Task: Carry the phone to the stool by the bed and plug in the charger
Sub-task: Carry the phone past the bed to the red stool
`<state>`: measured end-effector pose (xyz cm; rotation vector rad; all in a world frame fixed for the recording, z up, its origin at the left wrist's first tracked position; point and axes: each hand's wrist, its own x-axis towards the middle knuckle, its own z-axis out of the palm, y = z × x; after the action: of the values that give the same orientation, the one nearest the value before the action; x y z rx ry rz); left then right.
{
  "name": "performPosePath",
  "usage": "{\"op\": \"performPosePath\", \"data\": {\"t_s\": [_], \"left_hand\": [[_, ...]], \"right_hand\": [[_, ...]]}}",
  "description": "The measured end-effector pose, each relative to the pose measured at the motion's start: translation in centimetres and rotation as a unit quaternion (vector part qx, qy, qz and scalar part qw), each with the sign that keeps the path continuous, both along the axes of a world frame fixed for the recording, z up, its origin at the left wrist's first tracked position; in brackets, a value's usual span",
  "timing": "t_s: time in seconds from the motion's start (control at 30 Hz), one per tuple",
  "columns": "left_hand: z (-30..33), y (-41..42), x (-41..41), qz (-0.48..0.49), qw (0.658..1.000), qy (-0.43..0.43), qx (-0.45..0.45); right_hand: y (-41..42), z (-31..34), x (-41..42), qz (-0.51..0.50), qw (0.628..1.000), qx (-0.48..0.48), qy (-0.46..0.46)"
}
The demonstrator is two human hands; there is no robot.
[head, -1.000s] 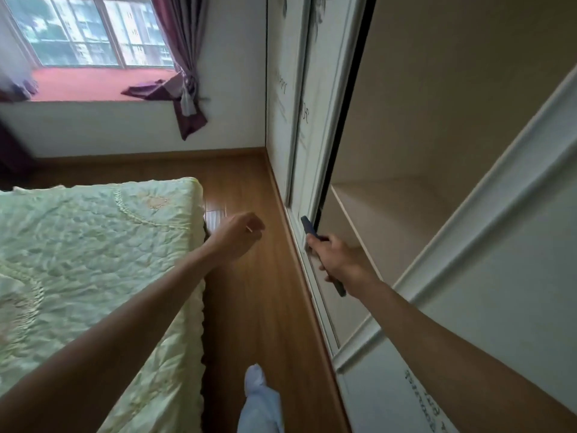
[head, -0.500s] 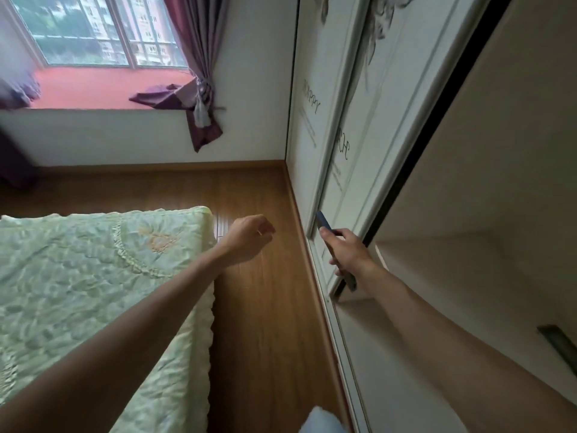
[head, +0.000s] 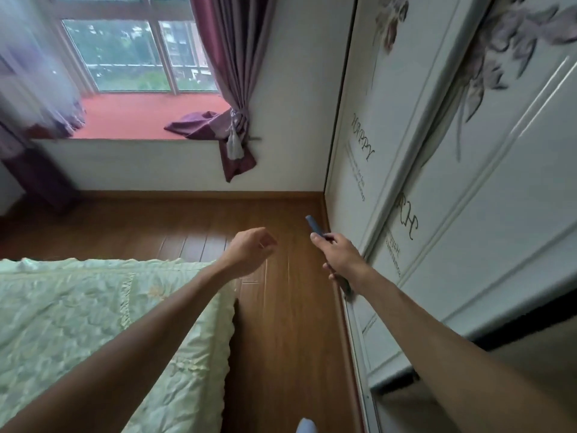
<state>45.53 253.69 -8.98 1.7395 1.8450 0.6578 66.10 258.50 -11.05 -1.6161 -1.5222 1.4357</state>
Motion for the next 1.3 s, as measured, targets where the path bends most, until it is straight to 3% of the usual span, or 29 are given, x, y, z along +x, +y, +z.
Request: {"op": "performPosePath", "data": {"t_s": [0.33,0.53,0.87,1.13,1.3], "left_hand": [[-1.2,16.4,-11.6,0.039,0.999,0.029,-0.004],[-3.6,28.9,-21.1,0.058,0.998,-0.007,-0.025],[-1.9,44.8,-36.5,0.105,0.994,-0.038,-0.018],[-4.1,53.9,-48.7,0.209,0.977,-0.011,-0.049],[-4.2,59.0,-57.4,0.317,0.946,-0.016,-0.066]], "right_hand": [[18.5,-0.5,-11.0,0.098,0.993,0.034,-0.059],[30.7,-1.9,-20.6,0.106,0.990,0.029,-0.089],[48.9,-0.2,-37.0,0.137,0.983,0.042,-0.117],[61.8,-2.7,-51.1,0.248,0.960,0.055,-0.117],[70.4,-2.3,-61.9,0.332,0.930,0.081,-0.131]]}}
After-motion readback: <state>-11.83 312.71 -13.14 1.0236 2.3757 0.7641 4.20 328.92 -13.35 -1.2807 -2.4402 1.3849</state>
